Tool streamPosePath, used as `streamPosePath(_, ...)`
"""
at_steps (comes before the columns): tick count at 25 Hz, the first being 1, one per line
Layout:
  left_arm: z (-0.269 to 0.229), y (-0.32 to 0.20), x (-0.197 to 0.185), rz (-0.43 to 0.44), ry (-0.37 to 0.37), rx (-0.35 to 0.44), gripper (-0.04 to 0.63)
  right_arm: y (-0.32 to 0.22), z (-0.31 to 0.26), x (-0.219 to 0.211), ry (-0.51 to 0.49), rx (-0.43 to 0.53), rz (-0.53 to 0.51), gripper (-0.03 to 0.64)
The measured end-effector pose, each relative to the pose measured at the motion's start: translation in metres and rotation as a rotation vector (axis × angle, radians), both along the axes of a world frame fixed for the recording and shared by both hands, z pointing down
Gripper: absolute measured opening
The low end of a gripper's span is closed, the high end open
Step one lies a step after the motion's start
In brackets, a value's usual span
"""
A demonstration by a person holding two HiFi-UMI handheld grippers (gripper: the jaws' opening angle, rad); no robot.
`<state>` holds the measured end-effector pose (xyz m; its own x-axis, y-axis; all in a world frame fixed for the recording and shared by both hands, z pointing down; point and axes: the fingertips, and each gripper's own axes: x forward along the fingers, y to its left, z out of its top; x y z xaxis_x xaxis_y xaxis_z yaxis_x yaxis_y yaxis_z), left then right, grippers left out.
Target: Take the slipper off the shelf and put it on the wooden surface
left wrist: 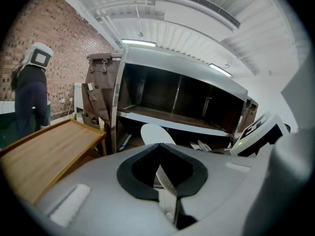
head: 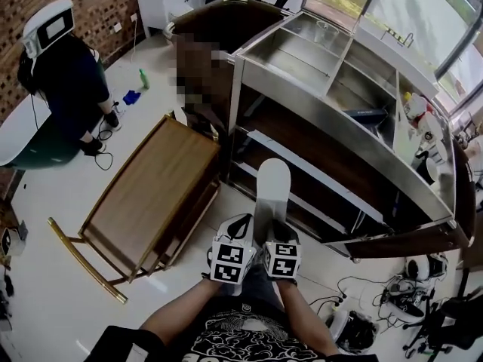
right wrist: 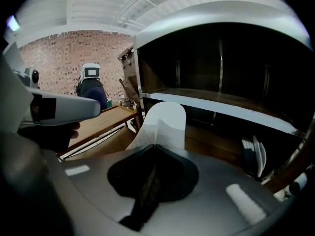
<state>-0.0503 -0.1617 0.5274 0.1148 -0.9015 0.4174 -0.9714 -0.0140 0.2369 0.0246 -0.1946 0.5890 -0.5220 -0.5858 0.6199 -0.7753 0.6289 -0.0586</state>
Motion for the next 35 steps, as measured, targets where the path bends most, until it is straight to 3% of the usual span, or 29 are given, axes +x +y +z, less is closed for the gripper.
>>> streamPosePath(6,-0.009,0.012,-0.034,-0.059,-0.005,0.029,0.005,0.013,-0.014,-0.043,-0.006,0.032,-0.108,0.008)
streamPosePath(18,-0.005,0.045,-0.121,-0.271,0.044,0.027,0.005,0.033,-0.032,-0.145,-0.026,0.089,-0.364,0.009)
streamPosePath(35,0.008,0.049,-0.228,-0.541,0.035,0.001,0.005,0.024,-0.013,-0.269,-0.024,0.08,-0.683,0.009)
